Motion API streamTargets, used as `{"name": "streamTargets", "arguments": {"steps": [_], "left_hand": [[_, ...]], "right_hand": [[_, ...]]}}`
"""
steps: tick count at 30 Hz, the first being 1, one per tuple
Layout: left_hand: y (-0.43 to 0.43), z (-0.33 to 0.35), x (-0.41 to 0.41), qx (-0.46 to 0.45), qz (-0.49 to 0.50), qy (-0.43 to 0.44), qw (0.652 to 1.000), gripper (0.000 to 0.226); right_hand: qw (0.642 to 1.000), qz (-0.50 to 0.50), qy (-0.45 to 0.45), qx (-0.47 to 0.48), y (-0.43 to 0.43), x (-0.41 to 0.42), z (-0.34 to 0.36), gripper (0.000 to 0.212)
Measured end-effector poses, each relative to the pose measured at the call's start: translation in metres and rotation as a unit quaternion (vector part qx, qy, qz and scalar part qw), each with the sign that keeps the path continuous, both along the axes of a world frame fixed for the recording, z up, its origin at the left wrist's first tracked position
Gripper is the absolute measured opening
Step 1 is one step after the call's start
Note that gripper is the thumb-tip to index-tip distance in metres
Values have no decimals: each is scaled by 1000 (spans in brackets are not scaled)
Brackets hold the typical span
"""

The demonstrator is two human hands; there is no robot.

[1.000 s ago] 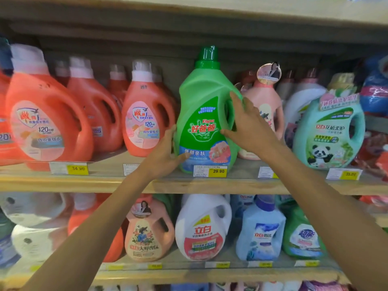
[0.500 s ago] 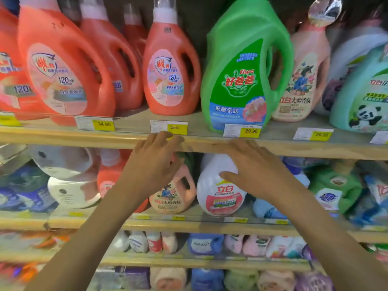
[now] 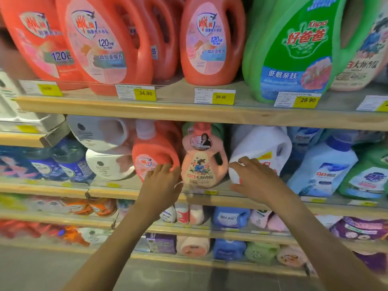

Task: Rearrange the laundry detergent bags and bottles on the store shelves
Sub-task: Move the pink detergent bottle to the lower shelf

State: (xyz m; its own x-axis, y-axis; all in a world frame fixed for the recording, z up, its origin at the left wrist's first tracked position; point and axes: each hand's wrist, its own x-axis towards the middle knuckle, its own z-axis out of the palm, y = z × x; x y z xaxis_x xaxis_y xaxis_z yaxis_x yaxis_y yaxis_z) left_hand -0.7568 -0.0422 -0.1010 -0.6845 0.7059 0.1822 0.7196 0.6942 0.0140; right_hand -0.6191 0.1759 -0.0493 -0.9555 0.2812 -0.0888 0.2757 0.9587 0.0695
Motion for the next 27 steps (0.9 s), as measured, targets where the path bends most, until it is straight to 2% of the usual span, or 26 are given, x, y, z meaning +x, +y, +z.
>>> {"name": "streamTargets", "arguments": {"steps": [5, 9, 14, 18, 21, 23, 27], "left_hand": [[-3, -22, -25, -8, 6, -73, 997, 40], [15, -39, -44, 51, -12, -135, 989, 42], [45, -62, -66, 154, -11, -199, 968, 58], [65, -73, -77, 249, 17, -279, 927, 66], [75, -81, -83, 306, 27, -335, 891, 71], [82, -86, -85, 336, 23, -364, 868, 66], [103, -105, -93, 351, 14, -393, 849, 64]], "right_hand": [[999, -29, -12, -31, -4, -22, -26, 61], [998, -50, -1, -36, 2, -38, -36, 60], [997, -58, 26, -54, 16, -62, -42, 69], [990, -75, 65, -98, 28, -84, -46, 58], [984, -88, 81, -131, 34, -102, -50, 71], [981, -89, 81, -152, 39, -111, -53, 82], [973, -87, 82, -197, 50, -125, -69, 95]]}}
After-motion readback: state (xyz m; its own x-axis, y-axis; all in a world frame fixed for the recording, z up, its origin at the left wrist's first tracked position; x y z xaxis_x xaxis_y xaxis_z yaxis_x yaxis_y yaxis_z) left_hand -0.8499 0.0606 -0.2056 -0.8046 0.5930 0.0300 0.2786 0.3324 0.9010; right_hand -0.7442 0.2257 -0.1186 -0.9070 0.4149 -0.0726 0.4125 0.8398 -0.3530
